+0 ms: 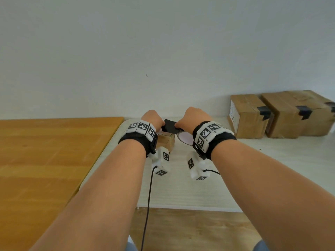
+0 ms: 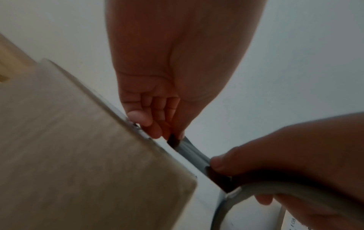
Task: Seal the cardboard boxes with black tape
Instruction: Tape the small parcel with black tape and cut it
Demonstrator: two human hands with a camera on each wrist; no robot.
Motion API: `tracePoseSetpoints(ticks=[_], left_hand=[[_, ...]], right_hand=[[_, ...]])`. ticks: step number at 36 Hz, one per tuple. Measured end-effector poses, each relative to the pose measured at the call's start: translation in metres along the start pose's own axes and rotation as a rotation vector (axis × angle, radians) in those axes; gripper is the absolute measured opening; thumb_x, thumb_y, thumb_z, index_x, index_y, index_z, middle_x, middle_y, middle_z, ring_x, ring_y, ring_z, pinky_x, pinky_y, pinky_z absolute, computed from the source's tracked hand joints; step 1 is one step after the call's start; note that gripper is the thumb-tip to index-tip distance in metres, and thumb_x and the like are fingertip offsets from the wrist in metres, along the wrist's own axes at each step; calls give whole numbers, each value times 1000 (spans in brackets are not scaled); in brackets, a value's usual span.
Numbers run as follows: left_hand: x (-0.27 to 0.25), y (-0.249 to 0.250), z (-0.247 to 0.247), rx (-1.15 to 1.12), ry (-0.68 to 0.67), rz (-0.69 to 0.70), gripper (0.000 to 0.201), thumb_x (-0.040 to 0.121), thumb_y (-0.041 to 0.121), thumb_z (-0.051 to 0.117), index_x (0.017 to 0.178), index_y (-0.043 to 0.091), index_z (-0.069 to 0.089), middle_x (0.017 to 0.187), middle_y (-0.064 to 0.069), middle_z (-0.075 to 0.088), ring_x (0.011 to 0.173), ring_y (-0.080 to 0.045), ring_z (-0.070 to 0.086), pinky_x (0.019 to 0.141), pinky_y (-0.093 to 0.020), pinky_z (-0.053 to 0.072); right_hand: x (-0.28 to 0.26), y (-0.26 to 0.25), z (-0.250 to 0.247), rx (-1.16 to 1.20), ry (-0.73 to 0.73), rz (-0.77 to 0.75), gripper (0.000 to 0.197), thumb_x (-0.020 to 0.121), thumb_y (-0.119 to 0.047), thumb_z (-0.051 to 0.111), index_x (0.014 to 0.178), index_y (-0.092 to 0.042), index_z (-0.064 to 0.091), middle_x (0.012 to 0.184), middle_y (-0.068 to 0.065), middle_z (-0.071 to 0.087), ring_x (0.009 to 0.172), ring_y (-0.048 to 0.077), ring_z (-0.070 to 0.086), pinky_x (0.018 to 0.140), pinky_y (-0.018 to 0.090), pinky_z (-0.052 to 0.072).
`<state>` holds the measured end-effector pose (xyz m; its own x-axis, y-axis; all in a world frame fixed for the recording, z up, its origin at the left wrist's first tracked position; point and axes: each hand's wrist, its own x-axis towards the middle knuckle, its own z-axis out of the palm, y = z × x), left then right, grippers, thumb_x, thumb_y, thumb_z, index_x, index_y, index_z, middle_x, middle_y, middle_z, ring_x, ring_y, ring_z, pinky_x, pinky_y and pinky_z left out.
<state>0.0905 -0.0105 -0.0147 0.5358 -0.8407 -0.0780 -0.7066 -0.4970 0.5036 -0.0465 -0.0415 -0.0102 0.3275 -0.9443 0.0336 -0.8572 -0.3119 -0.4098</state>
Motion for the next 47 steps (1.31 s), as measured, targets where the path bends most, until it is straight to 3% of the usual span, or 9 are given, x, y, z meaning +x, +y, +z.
tracePoseSetpoints(ticks=[8, 12, 17, 23, 32, 35, 37, 41, 47], left_hand=[[0, 1, 3, 73, 2, 13, 36, 89, 13, 55, 57, 8, 39, 63, -7, 47, 89, -28, 60, 77, -32, 45], [-1, 4, 4, 137, 44, 9, 39, 89, 17, 59, 58, 8, 37, 80, -13, 59, 110, -28, 62, 84, -32, 48], [2, 3, 7, 125, 26, -8, 37, 88, 18, 62, 59, 9, 39, 81, -14, 60, 105, -28, 64, 76, -32, 46], [1, -1, 9, 146, 54, 9, 35, 86, 16, 63, 59, 9, 42, 61, -4, 45, 75, -22, 53, 67, -26, 39], [-3, -3, 13, 201, 79, 48, 35, 87, 11, 57, 57, 10, 41, 59, -4, 46, 76, -25, 56, 66, -28, 40], [-6, -1, 15, 222, 83, 73, 35, 91, 11, 54, 58, 10, 40, 84, -8, 64, 95, -26, 64, 72, -30, 44], [-8, -1, 17, 238, 76, 89, 30, 93, 11, 52, 64, 6, 47, 106, -13, 67, 104, -27, 63, 83, -32, 48], [-11, -3, 19, 216, 67, 93, 23, 94, 11, 49, 110, -2, 60, 119, -17, 62, 110, -29, 60, 89, -33, 46], [-12, -8, 19, 189, 116, 155, 32, 90, 11, 56, 119, 0, 55, 123, -17, 54, 104, -32, 61, 80, -34, 48]], right_hand=[[5, 3, 11, -13, -4, 7, 27, 77, -32, 65, 66, -14, 49, 64, 1, 55, 56, 18, 52, 50, 23, 40], [8, 3, 16, -22, -2, 6, 26, 78, -33, 64, 67, -14, 49, 66, 1, 56, 62, 21, 56, 54, 26, 43], [9, 3, 17, -18, -14, -1, 24, 76, -31, 65, 67, -14, 50, 66, 2, 56, 58, 20, 54, 52, 25, 42], [9, 5, 17, -30, -19, -5, 26, 77, -31, 65, 68, -14, 50, 66, 2, 56, 56, 18, 52, 49, 24, 40], [9, 3, 18, -58, -3, -10, 24, 78, -32, 65, 70, -15, 51, 68, 1, 58, 57, 18, 54, 52, 24, 42], [8, 3, 18, -59, 0, -13, 25, 78, -33, 66, 69, -14, 51, 69, 1, 59, 59, 18, 56, 54, 24, 44], [8, 3, 19, -62, 5, -18, 24, 78, -32, 65, 70, -14, 51, 69, 2, 59, 59, 18, 56, 54, 25, 45], [8, 3, 20, -68, 14, -23, 23, 77, -30, 64, 69, -14, 51, 69, 2, 59, 58, 18, 55, 53, 24, 43], [5, 2, 19, -84, 22, -28, 21, 78, -29, 63, 68, -15, 50, 68, 1, 58, 56, 17, 53, 50, 23, 40]])
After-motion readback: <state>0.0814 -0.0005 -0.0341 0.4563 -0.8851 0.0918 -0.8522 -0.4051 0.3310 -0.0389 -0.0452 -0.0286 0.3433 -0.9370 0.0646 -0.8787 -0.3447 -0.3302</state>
